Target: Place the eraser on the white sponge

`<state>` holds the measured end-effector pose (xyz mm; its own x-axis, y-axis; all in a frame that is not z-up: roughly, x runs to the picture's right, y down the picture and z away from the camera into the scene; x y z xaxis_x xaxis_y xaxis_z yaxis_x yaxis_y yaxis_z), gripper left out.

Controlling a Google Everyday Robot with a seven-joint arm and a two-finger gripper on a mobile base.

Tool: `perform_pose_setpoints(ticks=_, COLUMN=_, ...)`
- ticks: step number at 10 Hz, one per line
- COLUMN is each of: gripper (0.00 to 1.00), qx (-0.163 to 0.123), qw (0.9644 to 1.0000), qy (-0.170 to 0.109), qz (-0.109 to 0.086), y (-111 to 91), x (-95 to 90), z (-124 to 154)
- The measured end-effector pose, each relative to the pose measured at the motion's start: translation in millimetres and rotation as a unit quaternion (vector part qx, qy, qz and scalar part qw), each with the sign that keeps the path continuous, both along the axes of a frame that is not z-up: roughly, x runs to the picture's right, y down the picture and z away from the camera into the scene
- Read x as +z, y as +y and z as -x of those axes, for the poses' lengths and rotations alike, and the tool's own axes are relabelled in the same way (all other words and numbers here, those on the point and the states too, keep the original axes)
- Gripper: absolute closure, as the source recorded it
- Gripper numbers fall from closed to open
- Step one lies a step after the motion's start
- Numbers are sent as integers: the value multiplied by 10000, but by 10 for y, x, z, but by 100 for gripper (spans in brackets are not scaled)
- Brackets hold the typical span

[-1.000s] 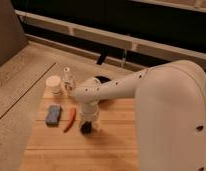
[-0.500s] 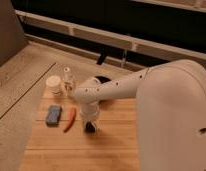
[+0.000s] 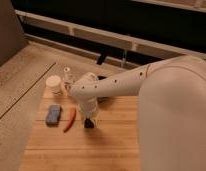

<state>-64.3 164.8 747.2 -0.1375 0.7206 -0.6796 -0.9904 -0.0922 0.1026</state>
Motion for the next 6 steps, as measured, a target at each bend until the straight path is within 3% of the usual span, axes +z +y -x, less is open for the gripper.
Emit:
perform_pose_setpoints(ticks=1, gripper=100, qx=-141, qw=9996, qy=-58, qz=-237, y=-213, x=-122, z=96)
perform_pose_setpoints(ticks=3, gripper=100, qx=-278, qw=9981, qy=-194, qz=-508, y=-469, x=-294, z=289)
perform_pose_setpoints(ticks=6, gripper=100, qx=-358, qw=9907, qy=-849, qz=-1003, y=-957, x=-678, z=874)
